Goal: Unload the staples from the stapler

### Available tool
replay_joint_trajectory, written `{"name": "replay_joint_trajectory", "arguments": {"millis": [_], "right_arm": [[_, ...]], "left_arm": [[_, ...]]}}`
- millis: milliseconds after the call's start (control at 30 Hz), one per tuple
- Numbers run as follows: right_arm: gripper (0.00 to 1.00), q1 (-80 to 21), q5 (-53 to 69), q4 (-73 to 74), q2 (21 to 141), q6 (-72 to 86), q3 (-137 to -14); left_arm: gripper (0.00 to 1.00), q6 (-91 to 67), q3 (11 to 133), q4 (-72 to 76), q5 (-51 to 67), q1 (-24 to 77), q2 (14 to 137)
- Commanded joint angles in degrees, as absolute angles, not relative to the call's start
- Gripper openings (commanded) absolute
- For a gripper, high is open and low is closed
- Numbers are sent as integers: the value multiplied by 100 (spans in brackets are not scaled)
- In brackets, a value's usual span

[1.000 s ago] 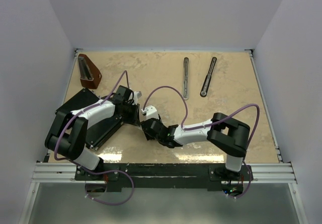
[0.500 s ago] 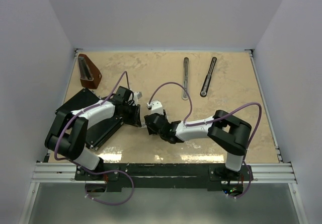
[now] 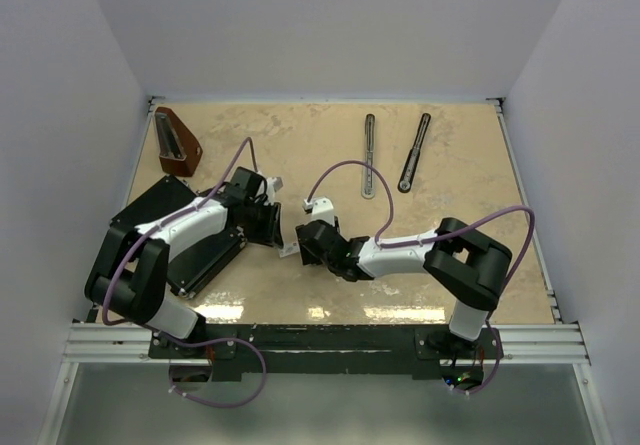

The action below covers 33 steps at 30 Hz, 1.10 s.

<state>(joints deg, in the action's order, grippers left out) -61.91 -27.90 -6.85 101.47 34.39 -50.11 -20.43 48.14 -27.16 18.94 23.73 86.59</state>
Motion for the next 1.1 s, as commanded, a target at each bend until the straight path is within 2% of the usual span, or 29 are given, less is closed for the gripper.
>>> {"name": "replay_joint_trajectory", "arguments": {"millis": [0,200,733,900,1067], "right_arm": [[59,-6126,-2452,-246,10028,3586,-4930],[58,-6108,-2444,-255,10195,3507,-5098],[58,-6056,-1977,-448,10275,3472,-5159],[58,-5959,-2153,-63,9792,3472,-5124],[62,-5950,-2469,702,8668,3463,-5177]], "left_arm": [[37,-2162,5089,-2856,1311,2382,8359],[31,-2232,5037,-3023,826,2382,8402],[26,-2127,4869,-2760,1450,2391,8570],[26,-2109,4948,-2655,1555,2391,8184],[27,-2109,5019,-2418,1530,2391,7307]]}}
